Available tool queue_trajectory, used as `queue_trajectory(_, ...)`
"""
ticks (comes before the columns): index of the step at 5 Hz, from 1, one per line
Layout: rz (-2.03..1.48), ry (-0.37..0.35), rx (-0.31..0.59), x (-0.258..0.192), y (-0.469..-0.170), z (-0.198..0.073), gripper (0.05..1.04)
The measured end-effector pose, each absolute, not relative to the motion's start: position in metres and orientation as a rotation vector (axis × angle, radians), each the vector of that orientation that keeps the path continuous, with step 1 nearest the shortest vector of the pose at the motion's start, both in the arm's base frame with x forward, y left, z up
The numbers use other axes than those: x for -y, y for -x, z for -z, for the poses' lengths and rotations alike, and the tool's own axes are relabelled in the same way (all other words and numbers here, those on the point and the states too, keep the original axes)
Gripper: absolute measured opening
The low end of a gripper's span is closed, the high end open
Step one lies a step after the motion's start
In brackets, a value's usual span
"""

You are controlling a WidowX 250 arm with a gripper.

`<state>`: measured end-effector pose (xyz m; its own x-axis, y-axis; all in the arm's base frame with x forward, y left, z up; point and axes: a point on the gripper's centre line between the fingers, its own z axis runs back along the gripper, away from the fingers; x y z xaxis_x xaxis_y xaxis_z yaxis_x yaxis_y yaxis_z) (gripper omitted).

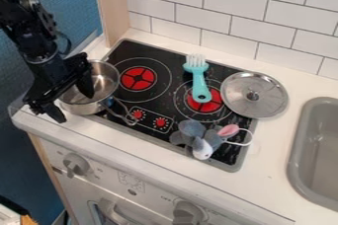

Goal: Moved the silver pot below the left burner

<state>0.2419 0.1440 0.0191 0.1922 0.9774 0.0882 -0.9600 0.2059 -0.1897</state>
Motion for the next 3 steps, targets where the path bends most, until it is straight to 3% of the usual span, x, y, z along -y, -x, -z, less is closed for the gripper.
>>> queue_trajectory(1, -1.355, 0.065, 0.254, -0.148, -0.241, -0.038, 1.008)
queue_trajectory(3, -1.364, 0.139, 0.28, -0.141, -0.243, -0.069, 1.001)
